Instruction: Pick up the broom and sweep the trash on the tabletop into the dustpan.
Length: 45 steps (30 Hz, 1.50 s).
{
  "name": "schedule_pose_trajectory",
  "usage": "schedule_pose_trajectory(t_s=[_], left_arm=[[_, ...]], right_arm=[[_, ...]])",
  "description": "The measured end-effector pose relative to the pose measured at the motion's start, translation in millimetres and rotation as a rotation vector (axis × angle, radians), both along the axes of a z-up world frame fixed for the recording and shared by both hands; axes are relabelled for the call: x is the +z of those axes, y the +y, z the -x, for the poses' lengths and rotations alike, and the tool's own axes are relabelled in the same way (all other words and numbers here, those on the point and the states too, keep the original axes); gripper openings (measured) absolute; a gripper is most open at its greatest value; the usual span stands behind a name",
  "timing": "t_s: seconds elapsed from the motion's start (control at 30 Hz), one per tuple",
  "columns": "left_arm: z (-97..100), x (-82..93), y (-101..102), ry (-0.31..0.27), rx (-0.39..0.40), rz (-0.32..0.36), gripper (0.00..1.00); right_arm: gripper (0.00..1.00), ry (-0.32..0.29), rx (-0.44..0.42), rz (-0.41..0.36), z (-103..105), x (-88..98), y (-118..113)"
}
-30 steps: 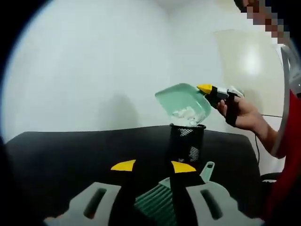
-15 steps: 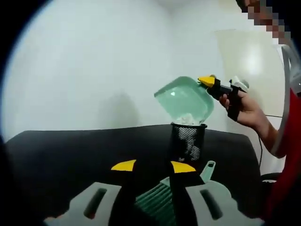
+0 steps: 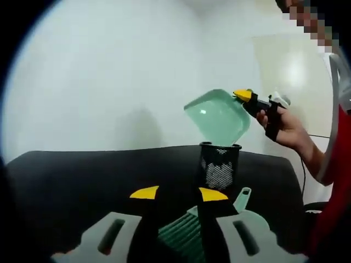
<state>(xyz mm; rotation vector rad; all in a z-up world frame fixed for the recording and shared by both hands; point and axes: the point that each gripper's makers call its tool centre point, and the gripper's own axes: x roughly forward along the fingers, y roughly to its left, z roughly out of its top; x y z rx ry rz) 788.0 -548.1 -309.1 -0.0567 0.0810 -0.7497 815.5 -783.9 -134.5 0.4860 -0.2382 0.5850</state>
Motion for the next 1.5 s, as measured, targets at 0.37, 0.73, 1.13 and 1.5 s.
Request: schedule_pose_trajectory(t_s=[0.37, 0.73, 1.13, 1.5], left_arm=[[-0.8, -2.9, 1, 0.008, 0.007, -0.012, 0.23], [-0.9, -4.6, 1, 0.014, 0.011, -0.015, 0.23], [-0.7, -4.9, 1, 0.016, 0.011, -0.015, 0.23], [-1.0, -6.5, 1, 0.020, 0.012, -0.023, 0.22]], right_arm=[[0.12, 0.119, -0.041, -0.299, -1, -13.7, -72], [0.12, 0.313, -0.071, -0.440, 5, -73.4, -116], [0.12, 0.571, -0.011, -0.545, 26, -147.9, -109], [0.12, 0.680, -0.014, -0.588, 45, -182.6, -108]])
